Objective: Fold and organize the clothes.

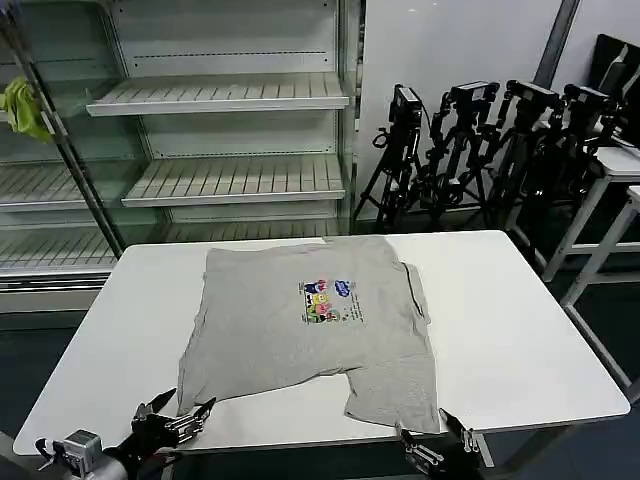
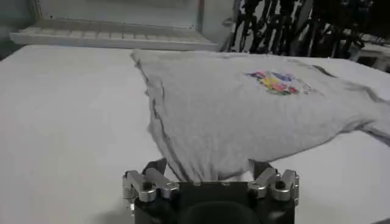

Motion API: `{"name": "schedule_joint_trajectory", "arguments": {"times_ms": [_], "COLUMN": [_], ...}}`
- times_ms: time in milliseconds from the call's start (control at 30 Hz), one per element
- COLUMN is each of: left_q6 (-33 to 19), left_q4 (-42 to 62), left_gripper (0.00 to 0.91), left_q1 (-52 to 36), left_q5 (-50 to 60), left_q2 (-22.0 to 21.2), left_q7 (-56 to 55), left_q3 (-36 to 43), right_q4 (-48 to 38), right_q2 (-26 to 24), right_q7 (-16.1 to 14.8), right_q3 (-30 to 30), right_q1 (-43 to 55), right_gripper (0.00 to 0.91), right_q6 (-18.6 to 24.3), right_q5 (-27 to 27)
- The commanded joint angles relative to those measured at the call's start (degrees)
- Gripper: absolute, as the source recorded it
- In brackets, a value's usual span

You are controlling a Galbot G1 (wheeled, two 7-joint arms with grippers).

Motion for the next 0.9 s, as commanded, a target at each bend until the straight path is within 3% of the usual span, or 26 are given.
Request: {"name": "schedule_joint_trajectory", "arguments": {"times_ms": [33, 100, 133, 200, 233, 267, 367, 467, 900], "left_q6": [0.05, 0.05, 0.07, 0.07, 0.08, 0.06, 0.03, 0.01, -0.22], "left_q4": [0.93, 1.08, 1.1, 1.18, 1.28, 1.34, 1.37, 1.38, 1.24], "left_gripper": [0.856, 0.766, 0.675, 0.615, 0.504, 0.453, 0.252, 0.111, 0.071], "left_q1": [-0.85, -0.94, -0.96, -1.02, -1.04, -1.08, -0.89, -0.68, 0.27], "left_q5": [0.18, 0.19, 0.19, 0.2, 0.19, 0.18, 0.16, 0.13, 0.59], "left_q2": [-0.1, 0.0, 0.07, 0.15, 0.27, 0.33, 0.54, 0.68, 0.38], "left_q7": [0.02, 0.04, 0.05, 0.05, 0.03, 0.03, 0.03, 0.02, 0.11], "left_q3": [1.25, 1.54, 1.63, 1.71, 1.74, 1.73, 1.54, 1.38, 1.19], "right_q4": [-0.21, -0.46, -0.62, -0.86, -1.04, -1.1, -1.31, -1.38, -1.42], "right_q2": [-0.03, 0.12, 0.15, 0.17, 0.18, 0.18, 0.08, -0.04, -0.2], "right_q7": [0.03, 0.02, -0.02, -0.01, -0.03, -0.05, -0.12, -0.23, -0.52], "right_q3": [-0.23, -0.57, -0.84, -1.17, -1.42, -1.46, -1.54, -1.47, -1.23], "right_q1": [0.47, 0.58, 0.69, 0.93, 1.09, 1.16, 1.28, 1.28, 0.82], "right_gripper": [0.766, 0.675, 0.564, 0.423, 0.292, 0.191, 0.04, 0.0, 0.0], "right_q6": [-0.24, -0.31, -0.32, -0.41, -0.45, -0.45, -0.51, -0.5, -0.04], "right_q5": [0.27, 0.26, 0.14, 0.1, -0.01, -0.08, -0.17, -0.18, -0.74]}}
